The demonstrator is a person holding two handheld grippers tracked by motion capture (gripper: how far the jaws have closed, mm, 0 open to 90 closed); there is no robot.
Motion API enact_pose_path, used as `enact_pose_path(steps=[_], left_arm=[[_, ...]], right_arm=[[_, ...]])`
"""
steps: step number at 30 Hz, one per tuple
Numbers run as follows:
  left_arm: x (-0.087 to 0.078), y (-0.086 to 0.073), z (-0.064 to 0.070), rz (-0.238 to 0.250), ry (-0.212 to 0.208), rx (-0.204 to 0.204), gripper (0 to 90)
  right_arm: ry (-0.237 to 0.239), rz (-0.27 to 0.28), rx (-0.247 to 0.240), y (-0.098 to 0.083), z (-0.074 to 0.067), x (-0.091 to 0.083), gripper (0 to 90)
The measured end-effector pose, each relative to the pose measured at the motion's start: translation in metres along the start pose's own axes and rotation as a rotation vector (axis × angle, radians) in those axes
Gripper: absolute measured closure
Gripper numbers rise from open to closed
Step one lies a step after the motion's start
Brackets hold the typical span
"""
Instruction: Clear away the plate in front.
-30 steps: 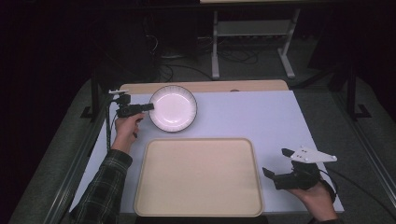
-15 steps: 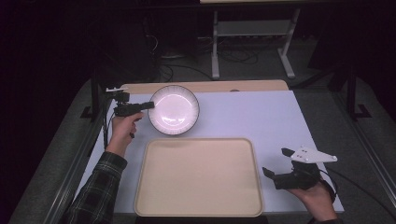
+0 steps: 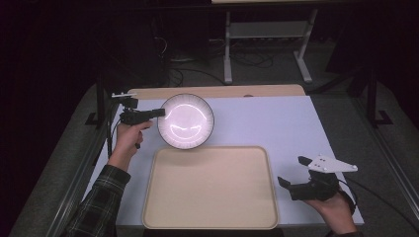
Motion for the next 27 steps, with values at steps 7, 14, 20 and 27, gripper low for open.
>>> enact_pose_path(steps=[7, 14, 20, 27], left_arm=[[-0.002, -0.008, 0.011, -0.014, -0.025, 0.027, 85.1], [-0.005, -0.015, 0.028, -0.033, -0.059, 0.066, 85.1], [-0.007, -0.021, 0.043, -0.058, -0.088, 0.107, 85.1], [-0.007, -0.031, 0.058, -0.091, -0.133, 0.136, 85.0]], right_arm=[[0.000, 0.001, 0.003, 0.001, -0.001, 0.000, 2.4], [0.001, 0.002, 0.000, 0.001, -0.001, 0.001, 2.4], [0.000, 0.003, -0.002, 0.001, -0.002, 0.001, 2.4], [-0.002, 0.003, -0.002, 0.002, -0.002, 0.001, 2.4]])
Point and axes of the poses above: each handheld gripper's, and its own axes: x roughly forward along the jaws, y roughly out of its top, z roughly to its right, the point moved 9 cm from there along x, roughly forward along the jaws, and after that the axes turned 9 degrees about x, right-handed, at the moved point
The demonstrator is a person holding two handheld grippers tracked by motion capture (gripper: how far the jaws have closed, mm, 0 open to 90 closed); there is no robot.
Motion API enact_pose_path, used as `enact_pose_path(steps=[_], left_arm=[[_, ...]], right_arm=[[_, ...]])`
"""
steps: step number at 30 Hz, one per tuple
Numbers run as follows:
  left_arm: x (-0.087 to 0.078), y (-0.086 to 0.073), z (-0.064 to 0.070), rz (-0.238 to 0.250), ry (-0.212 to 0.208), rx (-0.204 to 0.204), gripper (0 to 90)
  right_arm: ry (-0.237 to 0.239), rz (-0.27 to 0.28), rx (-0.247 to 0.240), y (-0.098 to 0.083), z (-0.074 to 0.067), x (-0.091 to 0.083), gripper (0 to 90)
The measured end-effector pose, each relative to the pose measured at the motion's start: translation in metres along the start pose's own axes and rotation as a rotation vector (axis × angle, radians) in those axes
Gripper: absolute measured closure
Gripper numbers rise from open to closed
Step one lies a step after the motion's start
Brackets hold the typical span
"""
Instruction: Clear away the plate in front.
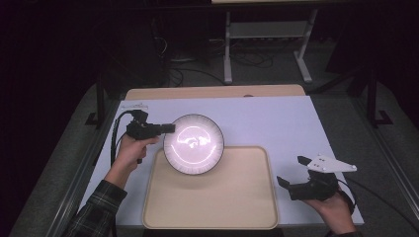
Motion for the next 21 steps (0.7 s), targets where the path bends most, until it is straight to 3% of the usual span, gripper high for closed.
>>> enact_pose_path(steps=[8, 21], left_arm=[[0.005, -0.013, 0.021, -0.042, -0.038, 0.035, 85.0], [0.012, -0.029, 0.047, -0.091, -0.113, 0.048, 84.9]], right_arm=[[-0.001, 0.001, 0.000, 0.000, 0.000, 0.000, 2.5], [-0.001, 0.001, -0.004, 0.000, 0.000, -0.001, 2.4]])
Point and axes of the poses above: each handheld gripper's, and its own axes: x roughly forward along the jaws, y roughly out of its top, z roughly to its right, the point moved 9 cm from there along x, roughly forward along the jaws, and after that the axes turned 9 degrees about x, right-handed, at the moved point
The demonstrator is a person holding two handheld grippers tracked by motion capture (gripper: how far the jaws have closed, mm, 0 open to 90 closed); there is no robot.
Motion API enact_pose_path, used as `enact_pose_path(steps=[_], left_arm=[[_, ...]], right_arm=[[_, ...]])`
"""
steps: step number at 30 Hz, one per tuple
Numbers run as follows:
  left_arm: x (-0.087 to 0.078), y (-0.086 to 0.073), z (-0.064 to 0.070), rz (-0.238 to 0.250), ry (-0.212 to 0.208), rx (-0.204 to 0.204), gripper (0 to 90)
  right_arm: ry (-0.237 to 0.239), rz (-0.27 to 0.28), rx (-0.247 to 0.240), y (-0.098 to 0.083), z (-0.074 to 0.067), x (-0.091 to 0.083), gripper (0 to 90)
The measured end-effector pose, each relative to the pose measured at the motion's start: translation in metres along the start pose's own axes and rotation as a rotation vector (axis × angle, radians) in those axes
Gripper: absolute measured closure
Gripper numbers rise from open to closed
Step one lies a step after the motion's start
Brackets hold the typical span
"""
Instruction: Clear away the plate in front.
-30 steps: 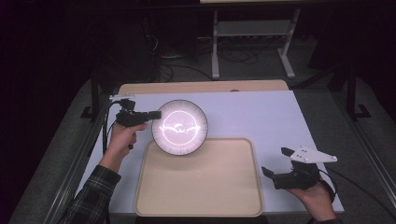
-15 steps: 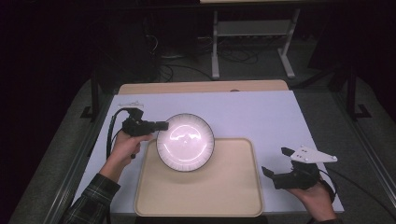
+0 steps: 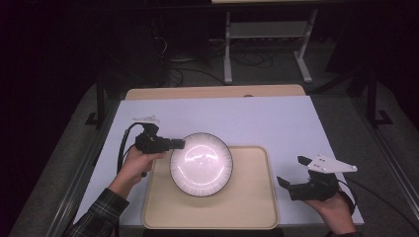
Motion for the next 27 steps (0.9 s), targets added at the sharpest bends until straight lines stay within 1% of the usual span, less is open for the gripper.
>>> enact_pose_path(steps=[1, 2, 4, 6, 8, 10, 12, 15, 18, 21, 24, 25, 26, 27], left_arm=[[0.003, -0.003, 0.003, -0.012, -0.013, 0.000, 84.9], [0.003, -0.003, 0.003, -0.012, -0.013, 0.000, 84.9], [0.007, -0.009, 0.007, -0.035, -0.031, 0.001, 84.8], [0.009, -0.011, 0.008, -0.037, -0.038, -0.006, 84.7], [0.014, -0.016, 0.009, -0.052, -0.056, -0.013, 84.6], [0.015, -0.018, 0.010, -0.059, -0.060, -0.013, 84.6], [0.020, -0.023, 0.012, -0.086, -0.063, -0.006, 84.5], [0.023, -0.025, 0.015, -0.097, -0.077, -0.007, 84.6], [0.024, -0.025, 0.014, -0.100, -0.074, 0.004, 84.9], [0.026, -0.029, 0.011, -0.122, -0.048, 0.029, 85.4], [0.027, -0.030, 0.009, -0.126, -0.044, 0.032, 85.8], [0.028, -0.031, 0.008, -0.137, -0.033, 0.048, 86.0], [0.028, -0.031, 0.008, -0.137, -0.033, 0.048, 86.2], [0.030, -0.034, 0.009, -0.150, -0.035, 0.057, 86.2]], right_arm=[[0.000, -0.002, 0.000, 0.000, -0.001, 0.000, 2.5], [0.001, -0.003, -0.001, -0.001, -0.001, 0.000, 2.4], [0.001, -0.004, -0.002, -0.001, -0.001, 0.001, 2.5], [0.001, -0.005, -0.002, -0.001, -0.001, 0.001, 2.5], [-0.001, -0.006, -0.002, -0.001, -0.001, 0.001, 2.5], [0.000, -0.007, -0.002, -0.002, -0.002, 0.000, 2.5], [0.000, -0.004, -0.002, -0.002, -0.002, 0.000, 2.5], [0.000, -0.005, -0.002, -0.002, -0.002, 0.000, 2.5], [0.001, -0.005, -0.002, -0.002, -0.002, 0.000, 2.5], [0.001, -0.008, -0.003, -0.002, -0.002, 0.000, 2.5], [0.001, -0.008, -0.005, -0.003, -0.003, 0.000, 2.5], [0.003, -0.006, -0.006, -0.003, -0.003, -0.001, 4.8], [0.003, -0.006, -0.006, -0.003, -0.003, -0.001, 4.8], [0.003, -0.009, -0.003, -0.003, -0.003, -0.001, 4.8]])
Point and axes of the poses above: each handheld gripper's, and its own axes: x roughly forward along the jaws, y roughly out of its top, z roughly to its right, the point moved 9 cm from there along x, roughly forward along the jaws, and after that the axes turned 9 degrees about x, right-handed, at the moved point
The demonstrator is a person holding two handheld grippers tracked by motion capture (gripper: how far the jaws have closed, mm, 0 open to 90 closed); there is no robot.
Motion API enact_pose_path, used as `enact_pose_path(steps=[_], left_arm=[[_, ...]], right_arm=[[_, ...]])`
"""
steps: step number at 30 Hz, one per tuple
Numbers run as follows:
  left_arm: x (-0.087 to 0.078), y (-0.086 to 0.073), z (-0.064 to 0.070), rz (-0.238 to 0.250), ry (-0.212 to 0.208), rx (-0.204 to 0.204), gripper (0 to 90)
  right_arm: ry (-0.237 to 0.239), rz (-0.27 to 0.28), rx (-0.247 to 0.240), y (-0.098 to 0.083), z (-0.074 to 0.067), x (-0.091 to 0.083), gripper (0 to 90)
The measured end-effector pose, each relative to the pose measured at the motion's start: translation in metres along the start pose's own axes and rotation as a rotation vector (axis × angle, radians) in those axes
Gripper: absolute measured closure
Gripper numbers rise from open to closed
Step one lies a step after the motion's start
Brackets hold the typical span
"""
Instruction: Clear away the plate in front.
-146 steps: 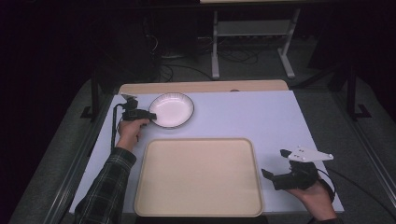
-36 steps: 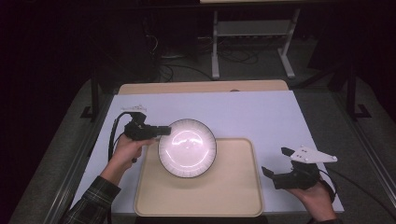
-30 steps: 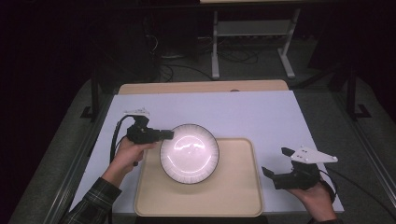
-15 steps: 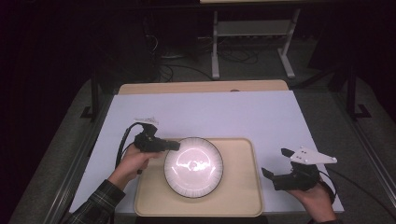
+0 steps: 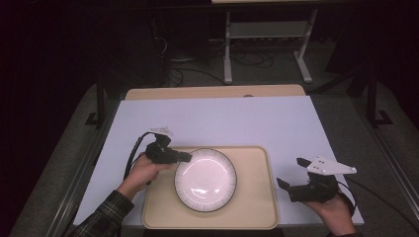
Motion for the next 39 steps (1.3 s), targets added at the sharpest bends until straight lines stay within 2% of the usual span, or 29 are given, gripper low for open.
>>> enact_pose_path(steps=[5, 11, 13, 14, 16, 19, 23, 24, 27, 28, 30, 31, 32, 33, 34, 39], left_arm=[[0.005, -0.002, 0.000, -0.018, -0.008, 0.007, 86.0], [0.007, -0.005, -0.003, -0.028, -0.012, -0.006, 85.7], [0.008, -0.007, -0.005, -0.039, -0.004, -0.002, 85.7], [0.009, -0.010, -0.008, -0.057, 0.014, 0.010, 86.1], [0.011, -0.014, -0.010, -0.076, 0.016, 0.010, 86.5], [0.013, -0.016, -0.010, -0.076, 0.002, -0.001, 86.4], [0.013, -0.016, -0.010, -0.081, 0.011, 0.019, 85.9], [0.013, -0.016, -0.009, -0.089, 0.024, 0.041, 85.6], [0.013, -0.016, -0.008, -0.093, 0.038, 0.060, 84.2], [0.013, -0.017, -0.007, -0.100, 0.051, 0.088, 83.7], [0.013, -0.017, -0.007, -0.112, 0.069, 0.117, 82.3], [0.013, -0.017, -0.007, -0.112, 0.069, 0.117, 80.1], [0.013, -0.018, -0.005, -0.122, 0.089, 0.146, 77.4], [0.013, -0.018, -0.005, -0.122, 0.089, 0.146, 75.3], [0.013, -0.017, -0.004, -0.126, 0.103, 0.169, 73.0], [0.012, -0.017, -0.004, -0.132, 0.130, 0.196, 65.1]], right_arm=[[0.003, 0.001, -0.002, 0.000, -0.001, 0.000, 4.9], [0.007, -0.001, -0.003, -0.001, -0.001, 0.001, 4.9], [0.008, -0.001, -0.002, -0.001, -0.002, 0.001, 4.9], [0.008, -0.003, -0.001, -0.001, -0.002, 0.001, 4.9], [0.010, -0.004, -0.001, -0.001, -0.002, 0.001, 4.9], [0.009, -0.005, -0.002, -0.001, -0.002, 0.001, 5.0], [0.008, -0.004, -0.002, -0.001, -0.002, 0.001, 5.0], [0.007, -0.004, -0.001, -0.001, -0.002, 0.001, 5.1], [0.007, -0.003, -0.001, -0.001, -0.002, 0.001, 5.2], [0.007, -0.004, -0.002, -0.001, -0.002, 0.001, 5.2], [0.006, -0.002, -0.002, -0.001, -0.001, 0.001, 5.2], [0.006, -0.002, -0.002, -0.001, -0.001, 0.001, 5.2], [0.004, -0.002, 0.000, -0.001, -0.001, 0.000, 5.2], [0.004, -0.002, 0.000, -0.001, -0.001, 0.000, 5.2], [0.004, 0.000, 0.000, -0.001, -0.001, 0.000, 5.3], [0.004, -0.002, 0.000, -0.001, -0.001, 0.000, 5.3]])
Point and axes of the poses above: each handheld gripper's, and its own axes: x roughly forward along the jaws, y roughly out of its top, z roughly to its right, the point moved 9 cm from there along x, roughly forward along the jaws, and after that the axes turned 9 degrees about x, right-handed, at the moved point
